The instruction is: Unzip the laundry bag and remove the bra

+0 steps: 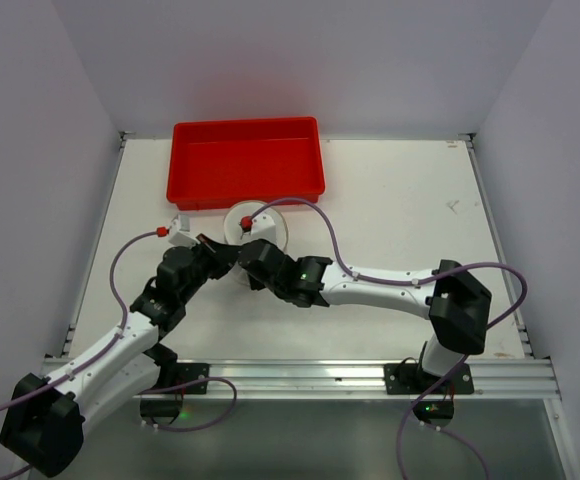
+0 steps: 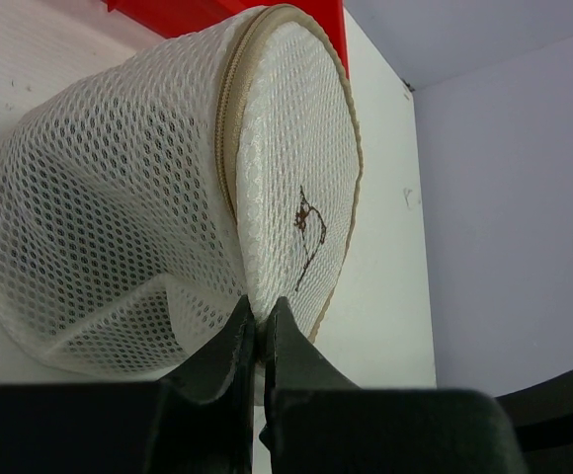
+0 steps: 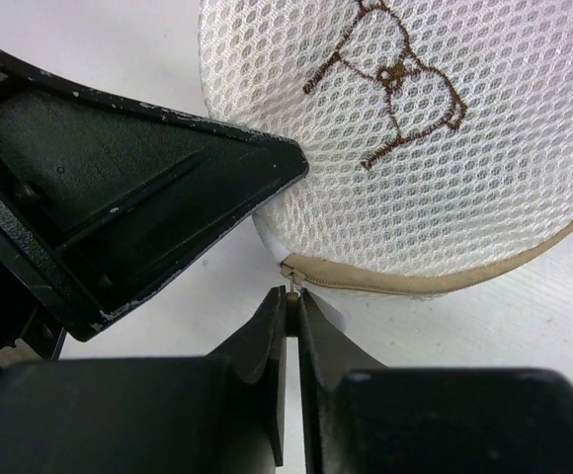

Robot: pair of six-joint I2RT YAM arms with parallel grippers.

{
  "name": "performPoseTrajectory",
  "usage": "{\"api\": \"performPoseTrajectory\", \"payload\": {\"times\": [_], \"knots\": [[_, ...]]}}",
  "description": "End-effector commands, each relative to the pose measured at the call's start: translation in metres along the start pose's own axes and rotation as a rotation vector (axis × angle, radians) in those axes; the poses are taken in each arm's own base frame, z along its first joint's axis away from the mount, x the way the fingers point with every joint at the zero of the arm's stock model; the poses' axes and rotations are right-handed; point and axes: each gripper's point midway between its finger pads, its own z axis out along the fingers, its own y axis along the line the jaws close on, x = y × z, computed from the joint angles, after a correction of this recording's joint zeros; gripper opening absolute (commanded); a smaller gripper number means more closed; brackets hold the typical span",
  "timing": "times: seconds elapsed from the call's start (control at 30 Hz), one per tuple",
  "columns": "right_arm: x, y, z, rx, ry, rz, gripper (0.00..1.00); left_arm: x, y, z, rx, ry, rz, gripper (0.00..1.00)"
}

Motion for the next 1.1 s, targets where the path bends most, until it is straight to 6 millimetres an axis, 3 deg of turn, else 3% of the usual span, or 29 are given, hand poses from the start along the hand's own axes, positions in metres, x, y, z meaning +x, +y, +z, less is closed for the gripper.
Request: {"api": "performPoseTrajectory", "payload": {"times": [0.0, 0.03, 0.3, 0.5, 0.77, 1.07], "knots": [[-0.022, 0.006, -0.004, 0.007, -0.061, 0.013, 0.03, -0.009, -0.003, -0.001, -0.005, -0.034, -0.003, 0.0], [-0.023, 0.005, -0.005, 0.008, -0.065, 0.015, 0.0, -0.009, -0.003, -0.001, -0.007, -0.034, 0.005, 0.0], [-0.024, -0.017, -0.018, 0.053, -0.082, -0.049, 0.0, -0.009, 0.009, 0.0, -0.066, -0.016, 0.113, 0.0], [-0.024, -0.052, -0.029, 0.114, -0.1, -0.059, 0.0, -0.01, -0.001, -0.005, -0.022, 0.005, 0.159, 0.0], [-0.012, -0.069, -0.04, 0.118, -0.086, -0.091, 0.0, -0.011, -0.018, -0.009, 0.034, 0.036, 0.205, 0.0], [-0.016, -0.09, -0.057, 0.127, -0.108, -0.081, 0.0, -0.014, -0.023, -0.011, 0.032, 0.056, 0.306, 0.0]]}}
